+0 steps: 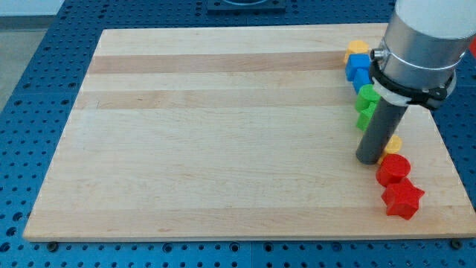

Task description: Slightly move the yellow heart in between the green star and red circle

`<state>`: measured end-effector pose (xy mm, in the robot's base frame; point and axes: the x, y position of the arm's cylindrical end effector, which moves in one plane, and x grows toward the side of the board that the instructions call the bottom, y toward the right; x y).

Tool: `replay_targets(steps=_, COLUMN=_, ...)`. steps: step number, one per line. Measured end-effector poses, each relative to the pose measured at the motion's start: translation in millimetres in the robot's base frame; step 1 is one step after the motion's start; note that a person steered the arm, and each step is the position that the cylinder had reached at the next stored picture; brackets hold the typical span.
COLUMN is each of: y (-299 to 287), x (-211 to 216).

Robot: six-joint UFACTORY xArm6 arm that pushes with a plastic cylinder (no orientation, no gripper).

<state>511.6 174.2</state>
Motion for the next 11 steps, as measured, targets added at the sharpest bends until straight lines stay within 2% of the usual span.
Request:
replay_targets(steps=2, y=-54, x=7)
replay_targets(steps=3, y=-89, x=-34)
replay_targets(steps=5, y=-97, x=-249)
replay_targets(steps=6, y=-74, x=-319)
replay_targets(steps=7, y=-61, x=-320)
replay_targets(steps=9, y=109, x=-317)
replay_targets(steps=11, y=112, x=-307)
